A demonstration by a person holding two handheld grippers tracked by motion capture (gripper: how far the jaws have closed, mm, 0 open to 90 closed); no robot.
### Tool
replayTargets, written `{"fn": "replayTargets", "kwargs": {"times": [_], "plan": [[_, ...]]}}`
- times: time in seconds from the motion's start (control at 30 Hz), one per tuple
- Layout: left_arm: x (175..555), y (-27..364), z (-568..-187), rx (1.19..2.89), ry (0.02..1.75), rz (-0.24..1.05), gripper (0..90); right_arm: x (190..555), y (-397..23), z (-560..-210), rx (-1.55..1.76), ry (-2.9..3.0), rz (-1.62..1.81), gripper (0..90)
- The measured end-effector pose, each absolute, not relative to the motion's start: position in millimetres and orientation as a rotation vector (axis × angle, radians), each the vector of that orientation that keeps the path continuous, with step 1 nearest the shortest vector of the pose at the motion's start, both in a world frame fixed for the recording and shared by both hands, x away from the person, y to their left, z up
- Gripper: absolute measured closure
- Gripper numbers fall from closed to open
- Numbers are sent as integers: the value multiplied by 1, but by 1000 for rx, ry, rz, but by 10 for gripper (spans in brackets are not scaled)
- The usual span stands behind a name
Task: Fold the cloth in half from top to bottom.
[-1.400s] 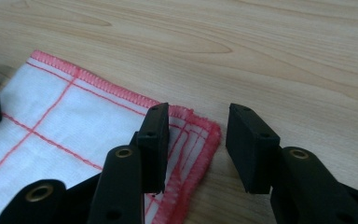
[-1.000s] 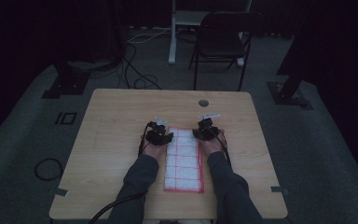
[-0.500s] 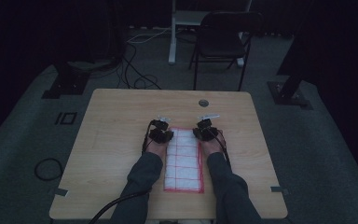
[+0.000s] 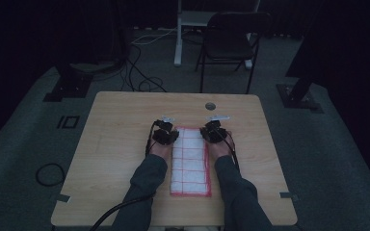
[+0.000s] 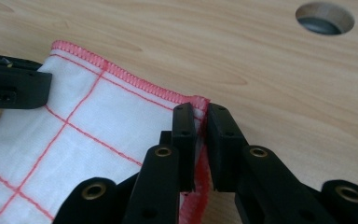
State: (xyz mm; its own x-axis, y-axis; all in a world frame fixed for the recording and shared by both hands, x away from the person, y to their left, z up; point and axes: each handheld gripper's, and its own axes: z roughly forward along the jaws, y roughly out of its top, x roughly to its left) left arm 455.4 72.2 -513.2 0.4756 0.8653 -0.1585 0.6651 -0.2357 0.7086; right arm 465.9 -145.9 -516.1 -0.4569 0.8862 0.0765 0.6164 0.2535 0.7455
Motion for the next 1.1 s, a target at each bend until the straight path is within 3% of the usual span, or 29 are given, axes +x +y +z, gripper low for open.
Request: {"fn": "replayTargets", "kwargs": {"times": [0.6,1.1], "plan": [[444,75,-484,1951,1200,398,860,456,-152,-493,1351,2115,1137,829],[411,87,-472,1929,1143,428,859,421,-152,-471,1232,2124,1215,829]]}}
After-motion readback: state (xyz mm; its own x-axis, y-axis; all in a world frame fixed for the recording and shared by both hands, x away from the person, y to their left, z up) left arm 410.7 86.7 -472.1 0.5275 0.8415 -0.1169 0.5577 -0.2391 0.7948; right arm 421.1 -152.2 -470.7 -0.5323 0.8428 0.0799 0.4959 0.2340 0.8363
